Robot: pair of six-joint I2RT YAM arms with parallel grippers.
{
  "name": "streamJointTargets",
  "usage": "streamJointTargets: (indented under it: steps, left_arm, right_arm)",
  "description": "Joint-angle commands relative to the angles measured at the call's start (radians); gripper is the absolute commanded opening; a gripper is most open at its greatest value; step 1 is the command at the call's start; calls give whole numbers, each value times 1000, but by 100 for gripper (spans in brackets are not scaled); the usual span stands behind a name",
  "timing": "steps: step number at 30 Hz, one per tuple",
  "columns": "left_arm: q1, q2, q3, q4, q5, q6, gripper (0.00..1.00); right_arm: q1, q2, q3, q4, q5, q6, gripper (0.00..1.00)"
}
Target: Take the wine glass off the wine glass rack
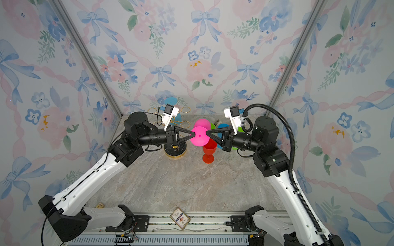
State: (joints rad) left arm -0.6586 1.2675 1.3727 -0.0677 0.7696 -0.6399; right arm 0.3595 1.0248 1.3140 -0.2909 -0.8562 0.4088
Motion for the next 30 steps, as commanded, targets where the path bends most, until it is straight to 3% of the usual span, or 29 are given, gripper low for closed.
streamJointTargets:
  steps: [1,4,8,13,17,23,30]
  left_arm:
    - [-6,0,25,22,26,19,0]
    - [-4,-3,21,22,0,30,0]
    - [1,3,26,22,-9,39,0]
    - [6,12,31,22,-12,58,0]
    - [18,-21,-12,20,-59,146,0]
    - [22,-103,-80,20,-112,273,0]
    - [-71,-219,-145,20,-188,520,0]
  right_arm:
    - [-23,-20,2,-31,19,-6,12]
    - [-30,-27,9,-65,25,-8,23]
    - [-34,-47,9,-99,42,-16,51]
    - [-39,-67,8,-132,52,-22,65]
    - [-52,-90,9,-163,101,-20,76]
    - [-77,-89,92,-286,228,45,83]
    - [-103,-56,193,-421,337,104,84]
